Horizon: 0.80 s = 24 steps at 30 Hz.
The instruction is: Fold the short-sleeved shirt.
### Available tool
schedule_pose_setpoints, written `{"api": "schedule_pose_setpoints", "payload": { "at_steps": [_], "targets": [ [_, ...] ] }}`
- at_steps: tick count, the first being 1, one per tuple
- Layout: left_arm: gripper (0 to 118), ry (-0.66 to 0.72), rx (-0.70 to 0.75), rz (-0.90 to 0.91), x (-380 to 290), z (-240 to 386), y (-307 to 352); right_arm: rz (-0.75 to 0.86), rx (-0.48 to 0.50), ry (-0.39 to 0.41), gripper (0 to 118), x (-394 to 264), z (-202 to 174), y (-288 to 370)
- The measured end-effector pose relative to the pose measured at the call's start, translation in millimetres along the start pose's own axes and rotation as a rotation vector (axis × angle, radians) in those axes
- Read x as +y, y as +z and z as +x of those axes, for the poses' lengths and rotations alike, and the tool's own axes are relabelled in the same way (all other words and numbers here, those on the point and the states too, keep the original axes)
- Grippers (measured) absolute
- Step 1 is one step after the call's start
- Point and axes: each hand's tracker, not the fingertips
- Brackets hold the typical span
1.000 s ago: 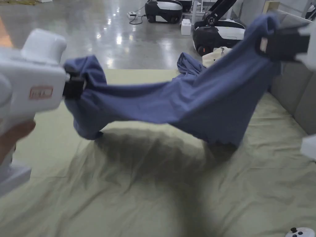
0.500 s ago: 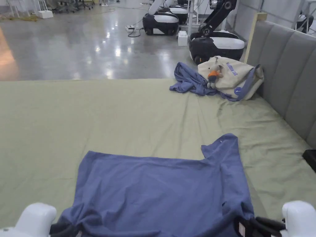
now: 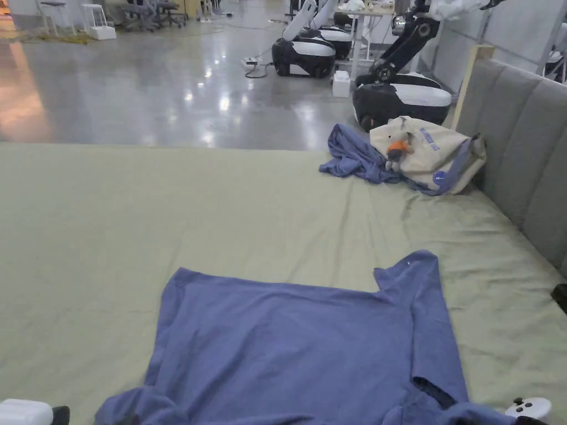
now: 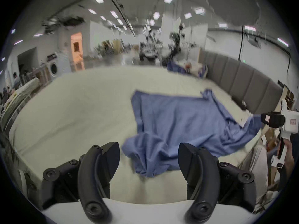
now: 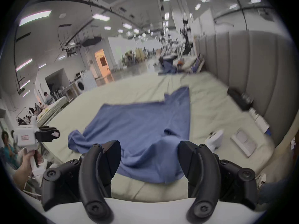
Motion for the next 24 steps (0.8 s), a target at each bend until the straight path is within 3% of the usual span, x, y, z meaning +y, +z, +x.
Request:
{"api": "schedule_pose_setpoints", "payload": {
  "at_steps": [1,2,3,4,5,7,10,15,17,19,20,21,22,24],
  "targets": [
    [85,0.001,-0.001,0.031,0.9,1.0,16.0,0.032,0.013,0.004,77,6.6,-1.1,12.0],
    [81,0.002,-0.015,0.060,3.5,0.9,30.8,0.052,0.025,0.008,61,14.6,-6.4,25.1],
    [64,0.008,-0.044,0.075,7.6,0.2,43.4,0.070,0.036,0.020,24,21.6,-8.6,35.5],
    [5,0.004,-0.064,0.052,15.5,-0.6,49.5,0.101,0.029,0.040,4,26.8,-11.3,43.5],
    [1,0.001,-0.100,0.028,28.1,-0.4,51.9,0.152,-0.052,0.080,4,30.8,-16.1,51.2],
    [1,-0.025,-0.073,0.041,45.0,6.0,42.8,0.151,0.045,0.062,4,41.8,-15.5,59.9],
    [1,-0.056,-0.156,-0.054,91.3,-3.2,-8.1,0.186,0.059,0.050,4,50.3,-15.6,66.8],
    [1,-0.041,-0.214,-0.293,184.1,-13.0,-179.4,0.196,0.087,0.048,4,59.2,-13.0,58.3],
    [1,-0.112,-0.114,-0.423,204.2,-10.0,-256.5,0.194,0.074,0.049,4,62.0,-9.0,51.5],
    [1,-0.091,-0.091,-0.495,212.8,-16.0,-318.7,0.183,0.060,0.043,4,66.0,-5.0,42.3],
    [10,-0.092,-0.055,-0.591,216.9,-18.2,-355.0,0.174,0.052,0.031,4,67.2,-1.2,37.5],
    [44,-0.077,0.002,-0.636,214.4,-22.1,-383.7,0.163,0.042,0.015,4,68.1,2.8,32.7],
    [86,-0.088,0.047,-0.645,208.2,-25.4,-403.4,0.153,0.038,0.006,4,68.9,6.4,28.7],
    [86,-0.133,0.110,-0.645,196.5,-33.6,-434.6,0.136,-0.007,-0.006,4,68.5,13.9,21.2]
  ]
}}
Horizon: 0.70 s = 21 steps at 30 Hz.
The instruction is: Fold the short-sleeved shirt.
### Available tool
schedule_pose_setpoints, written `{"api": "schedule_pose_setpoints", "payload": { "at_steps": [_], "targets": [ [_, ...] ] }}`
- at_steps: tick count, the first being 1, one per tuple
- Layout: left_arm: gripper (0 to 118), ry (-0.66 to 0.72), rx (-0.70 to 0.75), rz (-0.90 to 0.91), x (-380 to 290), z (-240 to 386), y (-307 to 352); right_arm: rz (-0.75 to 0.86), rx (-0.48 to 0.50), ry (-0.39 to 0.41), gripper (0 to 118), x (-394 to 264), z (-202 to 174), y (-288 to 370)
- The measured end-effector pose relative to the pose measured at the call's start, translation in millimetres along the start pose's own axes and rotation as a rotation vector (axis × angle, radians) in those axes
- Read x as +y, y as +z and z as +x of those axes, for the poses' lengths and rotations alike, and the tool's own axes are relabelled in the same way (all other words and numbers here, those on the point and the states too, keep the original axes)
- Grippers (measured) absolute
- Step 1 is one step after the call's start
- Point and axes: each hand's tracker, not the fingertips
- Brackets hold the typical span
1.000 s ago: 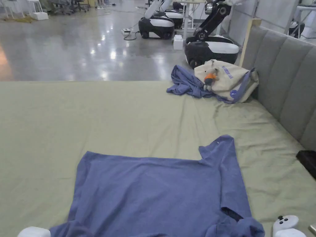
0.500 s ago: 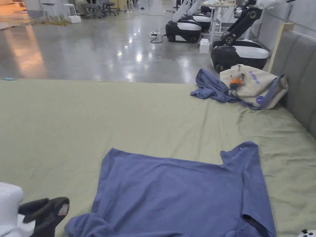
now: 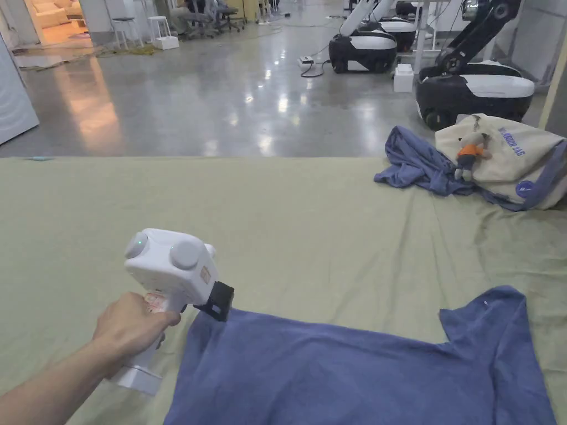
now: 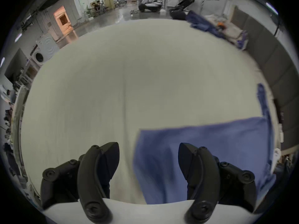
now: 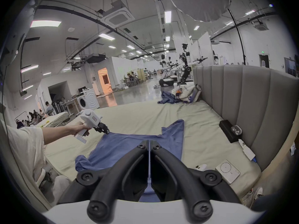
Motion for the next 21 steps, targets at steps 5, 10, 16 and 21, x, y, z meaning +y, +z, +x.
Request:
{"api": "schedule_pose_setpoints", "payload": {
  "at_steps": [5,10,16,21],
  "targets": [
    [82,-0.024,-0.083,-0.042,-11.9,-1.5,-16.4,-0.053,-0.069,-0.024,4,-3.9,26.8,-18.6],
    [3,-0.151,-0.078,0.085,-37.8,25.0,26.7,-0.105,-0.090,-0.041,4,-4.5,43.8,-42.3],
    [3,-0.100,-0.193,0.099,-41.1,20.0,67.1,-0.201,0.002,-0.024,5,18.0,50.9,-108.1],
    [3,-0.104,-0.189,0.115,-37.4,20.8,85.2,-0.374,-0.016,0.151,86,65.8,66.8,-254.9]
  ]
}}
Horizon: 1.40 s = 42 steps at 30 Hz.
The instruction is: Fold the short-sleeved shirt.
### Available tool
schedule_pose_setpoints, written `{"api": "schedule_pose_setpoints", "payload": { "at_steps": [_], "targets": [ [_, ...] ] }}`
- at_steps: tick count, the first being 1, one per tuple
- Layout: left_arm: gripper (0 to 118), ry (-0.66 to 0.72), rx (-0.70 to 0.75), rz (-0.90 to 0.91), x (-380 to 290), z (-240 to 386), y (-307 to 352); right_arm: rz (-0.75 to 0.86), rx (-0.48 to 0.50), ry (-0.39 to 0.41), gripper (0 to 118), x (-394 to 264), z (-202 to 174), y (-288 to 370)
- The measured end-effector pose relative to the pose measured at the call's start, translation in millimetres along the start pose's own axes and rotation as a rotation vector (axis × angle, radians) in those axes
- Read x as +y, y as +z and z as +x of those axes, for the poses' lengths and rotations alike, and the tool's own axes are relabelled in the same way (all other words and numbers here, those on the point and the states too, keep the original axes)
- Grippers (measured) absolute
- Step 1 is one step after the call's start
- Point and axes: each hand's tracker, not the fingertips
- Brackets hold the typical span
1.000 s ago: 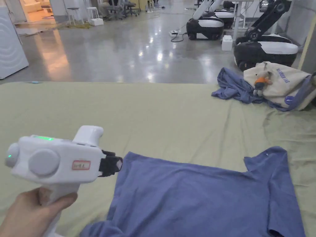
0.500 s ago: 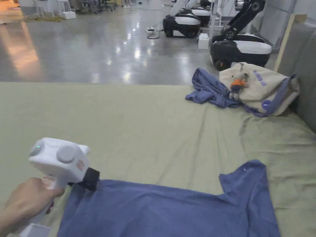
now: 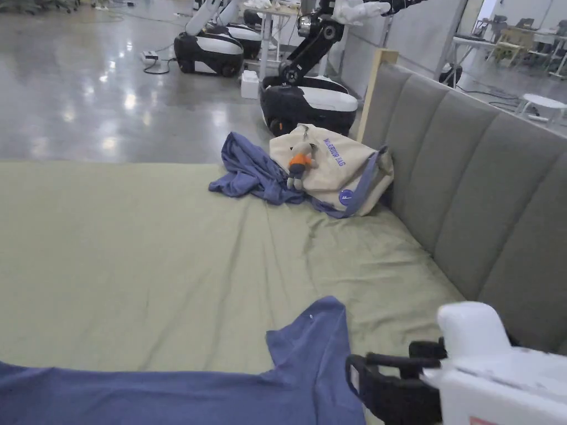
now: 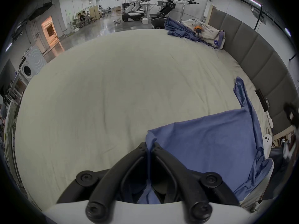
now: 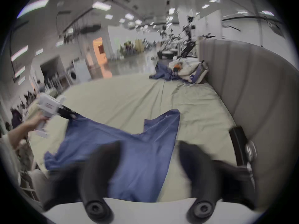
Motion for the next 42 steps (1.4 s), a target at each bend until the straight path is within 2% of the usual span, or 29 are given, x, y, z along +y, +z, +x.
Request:
{"api": "schedule_pose_setpoints", "payload": {
  "at_steps": [1,2,4,6,7,8,11,13,14,15,16,17,18,20,21,22,23,25,26,27,29,31,33,34,36,39,40,42],
  "targets": [
    [3,-0.010,0.006,0.003,-0.1,1.0,2.6,-0.070,-0.025,0.017,116,17.2,9.4,-39.2],
    [3,-0.015,0.011,0.008,-0.6,1.3,5.6,-0.089,-0.043,-0.026,118,31.9,20.3,-74.7],
    [3,-0.004,-0.001,0.010,-0.3,-0.4,5.7,-0.198,-0.021,-0.112,118,56.0,42.3,-137.0],
    [3,0.010,-0.015,0.007,-1.6,-1.2,5.5,-0.286,-0.093,-0.198,118,71.3,58.8,-189.3],
    [3,0.010,-0.019,0.001,-2.0,-1.2,5.1,-0.311,-0.090,-0.229,118,73.4,64.2,-204.2],
    [3,0.007,-0.019,-0.001,-3.0,-1.0,-0.6,-0.320,-0.111,-0.228,118,74.6,67.2,-218.7],
    [3,-0.003,-0.017,-0.008,-6.2,-1.1,-3.2,-0.372,-0.220,-0.125,118,73.1,67.1,-249.2],
    [3,0.000,-0.027,-0.018,-5.4,-3.9,-9.6,-0.413,-0.240,-0.118,116,68.9,66.6,-262.5],
    [3,0.002,-0.029,-0.021,-5.1,-5.1,-10.8,-0.404,-0.208,-0.128,113,65.6,66.2,-266.8],
    [3,0.002,-0.031,-0.024,-4.9,-5.4,-12.2,-0.415,-0.187,-0.123,105,63.0,64.3,-272.4],
    [3,-0.001,-0.031,-0.033,-3.2,-4.7,-16.3,-0.432,-0.196,-0.110,92,58.9,60.2,-278.3],
    [3,-0.006,-0.023,-0.036,-3.1,-3.5,-18.2,-0.463,-0.193,-0.077,91,55.2,58.1,-280.3],
    [3,-0.016,-0.014,-0.032,-3.6,-2.8,-18.6,-0.439,-0.214,-0.086,84,54.0,55.4,-276.1],
    [3,-0.014,-0.011,-0.029,-2.6,-3.0,-20.4,-0.380,-0.212,-0.106,3,58.5,52.7,-264.5],
    [3,-0.008,-0.021,-0.018,-2.9,-3.6,-20.0,-0.335,-0.229,-0.076,3,61.2,52.1,-258.9],
    [3,-0.006,-0.022,-0.016,-2.8,-3.4,-19.7,-0.317,-0.198,-0.024,2,61.3,52.2,-251.9],
    [3,-0.005,-0.024,-0.012,-3.6,-2.3,-18.9,-0.299,-0.194,-0.061,2,59.9,52.3,-246.0],
    [3,0.006,-0.028,0.041,-7.8,-0.1,-15.7,-0.279,-0.033,-0.158,2,60.3,56.2,-232.6],
    [3,0.019,-0.044,0.061,-10.0,-0.1,-11.6,-0.195,-0.070,-0.184,2,60.1,52.6,-218.3],
    [3,0.048,-0.059,0.100,-13.4,0.1,-6.1,-0.170,-0.017,-0.185,2,61.1,51.3,-208.5],
    [3,0.078,-0.077,0.186,-24.7,5.9,13.3,-0.079,0.076,-0.236,2,62.2,40.1,-174.6],
    [3,0.105,-0.119,0.224,-34.8,8.4,37.3,-0.014,0.115,-0.260,2,64.6,30.7,-139.9],
    [3,0.134,-0.131,0.314,-51.1,14.7,66.4,0.114,0.117,-0.166,2,64.0,9.2,-91.0],
    [3,0.130,-0.146,0.338,-58.1,17.3,81.4,0.125,0.166,-0.178,2,63.8,3.3,-72.4],
    [3,0.136,-0.158,0.415,-78.0,25.2,113.7,0.198,0.196,-0.176,2,60.7,-10.1,-30.4],
    [3,0.087,-0.128,0.548,-110.9,44.1,165.2,0.324,0.202,-0.101,2,55.5,-30.1,40.3],
    [3,0.062,-0.125,0.604,-124.9,52.5,183.8,0.355,0.246,-0.077,2,52.9,-36.8,66.6],
    [3,0.058,-0.118,0.725,-157.2,70.3,218.6,0.483,0.225,-0.029,2,40.2,-55.9,125.1]
  ]
}}
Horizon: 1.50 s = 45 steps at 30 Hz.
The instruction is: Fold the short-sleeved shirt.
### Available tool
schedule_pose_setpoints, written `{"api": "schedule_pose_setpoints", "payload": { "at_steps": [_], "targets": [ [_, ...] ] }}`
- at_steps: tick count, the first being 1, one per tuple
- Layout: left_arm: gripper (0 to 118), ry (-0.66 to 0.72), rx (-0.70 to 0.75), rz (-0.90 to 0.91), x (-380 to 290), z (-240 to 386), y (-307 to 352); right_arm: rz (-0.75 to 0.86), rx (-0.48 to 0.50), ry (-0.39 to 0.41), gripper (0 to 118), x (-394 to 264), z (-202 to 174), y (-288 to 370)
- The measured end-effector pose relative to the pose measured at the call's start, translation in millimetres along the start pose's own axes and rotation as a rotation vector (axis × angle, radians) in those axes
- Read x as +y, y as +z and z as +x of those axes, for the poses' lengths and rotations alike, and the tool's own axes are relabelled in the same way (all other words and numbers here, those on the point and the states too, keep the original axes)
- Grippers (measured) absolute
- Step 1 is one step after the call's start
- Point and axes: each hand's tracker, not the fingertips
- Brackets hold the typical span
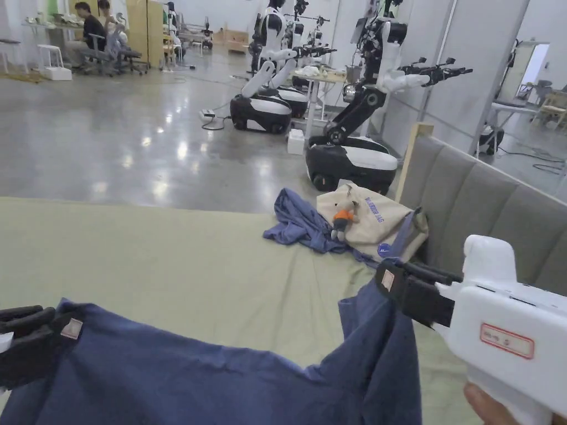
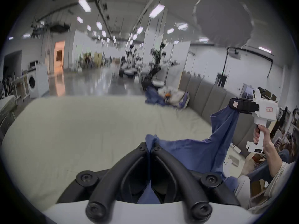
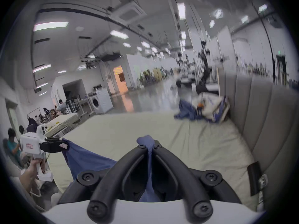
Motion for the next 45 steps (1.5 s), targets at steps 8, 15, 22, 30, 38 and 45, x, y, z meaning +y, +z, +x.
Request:
{"api": "schedule_pose_setpoints", "payload": {
  "at_steps": [8,15,22,30,38,45],
  "targets": [
    [3,0.024,0.001,0.286,-15.5,48.9,86.3,0.241,0.033,0.085,2,16.4,-91.2,115.0],
    [3,0.051,-0.019,0.330,18.5,35.1,72.9,0.288,0.057,0.043,2,52.7,-82.0,100.4],
    [3,-0.034,-0.014,0.345,123.2,5.2,28.9,0.346,0.054,0.076,2,178.2,-45.1,48.2],
    [3,-0.137,0.151,0.314,308.6,-31.6,-50.0,0.304,-0.175,0.188,2,380.1,-25.4,-49.6],
    [3,-0.221,0.413,0.292,401.8,-49.5,-123.8,0.301,-0.294,0.237,2,436.5,-41.1,-122.3],
    [3,-0.205,0.525,0.252,404.0,-76.8,-178.9,0.303,-0.344,0.253,2,429.2,-27.2,-165.0]
  ]
}}
